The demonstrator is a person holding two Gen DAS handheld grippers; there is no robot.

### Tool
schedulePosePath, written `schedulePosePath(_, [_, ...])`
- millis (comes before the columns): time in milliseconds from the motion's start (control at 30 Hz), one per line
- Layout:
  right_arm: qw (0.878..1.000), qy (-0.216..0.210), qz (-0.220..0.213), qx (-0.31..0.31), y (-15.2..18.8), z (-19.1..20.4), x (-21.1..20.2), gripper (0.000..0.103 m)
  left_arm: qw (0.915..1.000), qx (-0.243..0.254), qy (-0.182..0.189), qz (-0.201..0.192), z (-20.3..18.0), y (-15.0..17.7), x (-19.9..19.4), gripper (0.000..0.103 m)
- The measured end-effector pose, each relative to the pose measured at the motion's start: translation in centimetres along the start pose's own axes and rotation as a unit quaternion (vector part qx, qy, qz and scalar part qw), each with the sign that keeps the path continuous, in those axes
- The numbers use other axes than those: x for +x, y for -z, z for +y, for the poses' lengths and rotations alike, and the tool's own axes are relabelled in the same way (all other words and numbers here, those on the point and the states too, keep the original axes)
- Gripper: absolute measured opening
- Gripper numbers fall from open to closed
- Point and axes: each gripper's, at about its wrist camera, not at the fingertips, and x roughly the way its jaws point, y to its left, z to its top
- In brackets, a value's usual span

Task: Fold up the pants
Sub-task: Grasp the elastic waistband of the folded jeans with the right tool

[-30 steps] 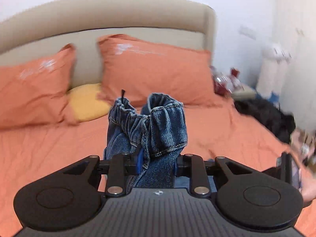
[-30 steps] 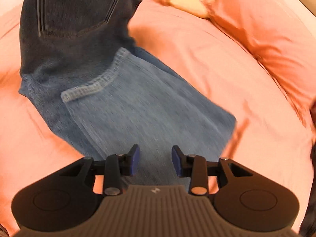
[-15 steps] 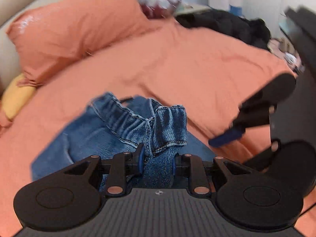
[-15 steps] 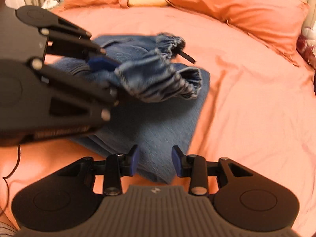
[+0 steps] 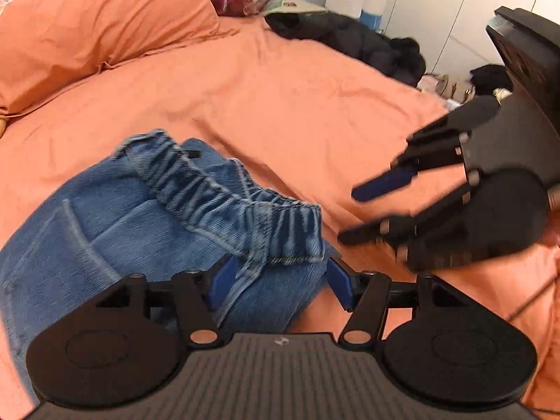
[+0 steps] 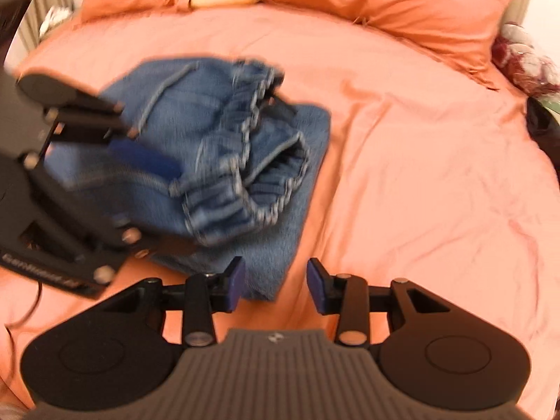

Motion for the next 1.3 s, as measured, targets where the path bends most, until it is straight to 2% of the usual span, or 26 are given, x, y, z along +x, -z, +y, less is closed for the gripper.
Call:
schedulePosePath(100, [0.999, -0.024, -0.024, 0.034, -1.7, 0.3, -0.9, 0.036, 0.9997, 0.012, -0.023, -0.004, 1.0, 1.0, -2.1, 0.071])
schedulePosePath(200, [0.997, -0.038, -0.027, 0.062, -3.6, 1.0, 0.1, 0.036, 0.9986, 0.011, -0.051, 0.013, 2.9, 2.8, -3.4, 0.072])
schedulePosePath(300, [0.997, -0.018, -0.014, 0.068, -5.0, 2.2, 1.8, 0.036, 0.9962, 0.007, -0.081, 0.033, 4.6, 5.0, -4.2, 0.072])
schedulePosePath(467, [0.997, -0.001, 0.023, 0.078, -6.2, 2.7, 5.3, 0.036, 0.9904, 0.035, -0.116, 0.067, 6.0, 7.8, -4.7, 0.075])
schedulePosePath(567, [0.994, -0.009, 0.042, 0.099, -6.2, 2.4, 6.6, 0.044, 0.9897, 0.041, -0.117, 0.071, 6.3, 8.2, -4.4, 0.078])
schedulePosePath(633, [0.996, -0.003, 0.035, 0.083, -6.3, 3.2, 6.1, 0.033, 0.9906, 0.036, -0.113, 0.068, 6.6, 8.2, -4.5, 0.079])
schedulePosePath(667, [0.998, 0.016, 0.026, 0.051, -6.4, 4.2, 5.3, 0.026, 0.9908, 0.034, -0.113, 0.066, 6.6, 8.1, -4.6, 0.079])
schedulePosePath(700, [0.999, 0.031, 0.017, 0.026, -6.6, 4.9, 4.4, 0.013, 0.9911, 0.032, -0.112, 0.064, 6.7, 8.0, -4.7, 0.079])
schedulePosePath(733, [0.999, 0.029, 0.008, 0.015, -6.9, 5.4, 3.2, 0.009, 0.9916, 0.031, -0.109, 0.061, 7.0, 8.2, -4.8, 0.079])
schedulePosePath(833, [1.000, 0.015, -0.018, 0.009, -7.0, 5.8, -0.3, 0.004, 0.9921, 0.033, -0.108, 0.055, 7.1, 9.1, -5.5, 0.080])
schedulePosePath(900, [1.000, 0.014, -0.014, 0.012, -6.4, 5.6, -1.4, 0.003, 0.9911, 0.038, -0.115, 0.056, 7.1, 10.0, -5.9, 0.082])
schedulePosePath(1100, [0.998, 0.035, 0.022, 0.046, -2.5, 4.4, 0.9, 0.002, 0.9901, 0.029, -0.111, 0.081, 7.6, 13.5, -6.5, 0.085])
schedulePosePath(1200, [0.996, 0.052, 0.032, 0.059, -1.5, 4.4, 3.0, 0.002, 0.9905, 0.015, -0.106, 0.087, 7.9, 14.2, -6.2, 0.078])
schedulePosePath(1267, [0.995, 0.058, 0.040, 0.069, -1.2, 4.4, 4.2, 0.002, 0.9920, -0.009, -0.087, 0.091, 8.4, 14.4, -5.8, 0.053])
schedulePosePath(1300, [0.995, 0.059, 0.043, 0.071, -1.1, 4.4, 4.6, 0.002, 0.9916, -0.017, -0.087, 0.094, 8.5, 14.4, -5.5, 0.053])
